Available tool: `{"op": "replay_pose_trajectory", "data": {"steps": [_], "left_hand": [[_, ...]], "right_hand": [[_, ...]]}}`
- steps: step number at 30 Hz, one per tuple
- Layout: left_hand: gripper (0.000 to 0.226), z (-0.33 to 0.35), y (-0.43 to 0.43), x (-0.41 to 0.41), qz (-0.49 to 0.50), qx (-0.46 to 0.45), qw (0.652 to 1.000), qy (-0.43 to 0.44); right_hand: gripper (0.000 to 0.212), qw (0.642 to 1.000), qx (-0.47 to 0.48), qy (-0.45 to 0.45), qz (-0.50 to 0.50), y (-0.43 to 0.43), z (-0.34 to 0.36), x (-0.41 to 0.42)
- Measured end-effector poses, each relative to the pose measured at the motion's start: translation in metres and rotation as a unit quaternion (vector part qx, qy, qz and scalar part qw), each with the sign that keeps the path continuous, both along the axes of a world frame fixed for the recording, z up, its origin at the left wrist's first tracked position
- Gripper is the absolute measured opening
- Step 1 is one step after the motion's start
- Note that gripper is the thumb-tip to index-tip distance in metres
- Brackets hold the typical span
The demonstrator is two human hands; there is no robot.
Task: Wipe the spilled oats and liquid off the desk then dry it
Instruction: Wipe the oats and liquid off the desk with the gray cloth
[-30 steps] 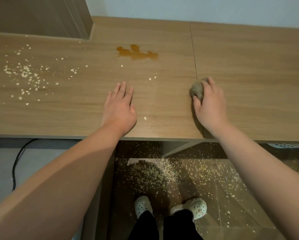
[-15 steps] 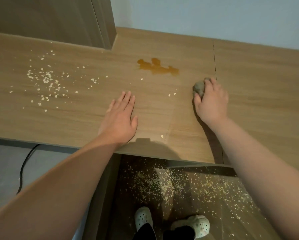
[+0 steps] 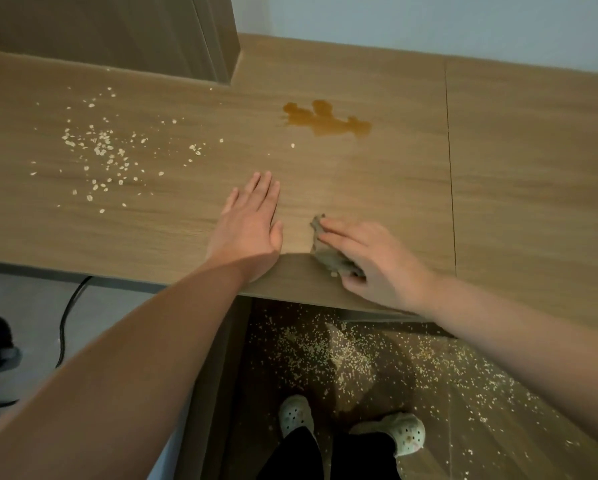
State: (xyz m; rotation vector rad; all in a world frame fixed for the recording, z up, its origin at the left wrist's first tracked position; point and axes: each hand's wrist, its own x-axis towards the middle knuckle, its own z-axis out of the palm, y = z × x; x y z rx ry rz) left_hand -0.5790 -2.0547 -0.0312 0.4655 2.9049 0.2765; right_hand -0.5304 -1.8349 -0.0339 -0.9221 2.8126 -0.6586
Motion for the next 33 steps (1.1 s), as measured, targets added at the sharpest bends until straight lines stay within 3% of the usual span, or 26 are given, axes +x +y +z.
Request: {"op": "replay_pose_trajectory", "data": {"steps": [3, 5, 9, 12, 15, 17, 19, 21, 23, 25, 28, 31, 33], "left_hand": [[0.062, 0.0, 0.0, 0.0, 0.001, 0.0, 1.0, 0.009], [0.062, 0.0, 0.0, 0.0, 0.003, 0.003, 1.0, 0.011], [0.061, -0.002, -0.001, 0.0, 0.005, 0.005, 1.0, 0.018], [0.061, -0.003, -0.001, 0.001, 0.006, 0.007, 1.0, 0.021], [0.061, -0.002, 0.0, 0.001, 0.008, 0.01, 1.0, 0.024], [0.06, -0.003, 0.0, 0.001, 0.009, 0.01, 1.0, 0.025], [0.06, -0.003, 0.0, 0.001, 0.01, 0.01, 1.0, 0.024], [0.061, -0.003, 0.0, 0.0, 0.011, 0.01, 1.0, 0.025], [0.061, -0.003, 0.0, 0.001, 0.01, 0.01, 1.0, 0.025], [0.06, -0.004, 0.0, 0.001, 0.012, 0.012, 1.0, 0.026], [0.06, -0.003, 0.0, 0.001, 0.016, 0.025, 0.999, 0.026], [0.062, -0.003, 0.0, 0.001, 0.021, 0.029, 0.999, 0.022], [0.064, -0.003, -0.001, 0.001, 0.031, 0.028, 0.999, 0.016]], "right_hand": [[0.05, 0.994, -0.025, 0.05, 0.089, -0.015, -0.008, 0.045], [0.052, 0.993, -0.044, 0.046, 0.098, -0.015, -0.007, 0.059], [0.051, 0.976, -0.148, 0.025, -0.157, 0.013, 0.023, 0.03], [0.056, 0.945, -0.032, -0.003, -0.326, 0.044, 0.03, -0.005], [0.06, 0.93, 0.103, -0.007, -0.352, 0.047, 0.015, -0.018], [0.059, 0.921, 0.123, 0.004, -0.369, 0.031, 0.01, -0.014], [0.057, 0.938, 0.124, 0.03, -0.323, 0.009, 0.009, 0.002], [0.054, 0.979, 0.11, 0.044, -0.165, -0.004, 0.004, 0.026], [0.048, 0.993, 0.102, 0.066, -0.003, 0.01, 0.002, 0.035], [0.046, 0.988, 0.13, 0.08, 0.015, 0.036, 0.001, 0.014], [0.045, 0.969, 0.128, 0.058, -0.203, 0.055, -0.001, -0.033], [0.046, 0.902, 0.092, 0.054, -0.419, 0.038, -0.007, -0.065], [0.048, 0.861, 0.073, 0.036, -0.502, 0.008, -0.007, -0.065]]}}
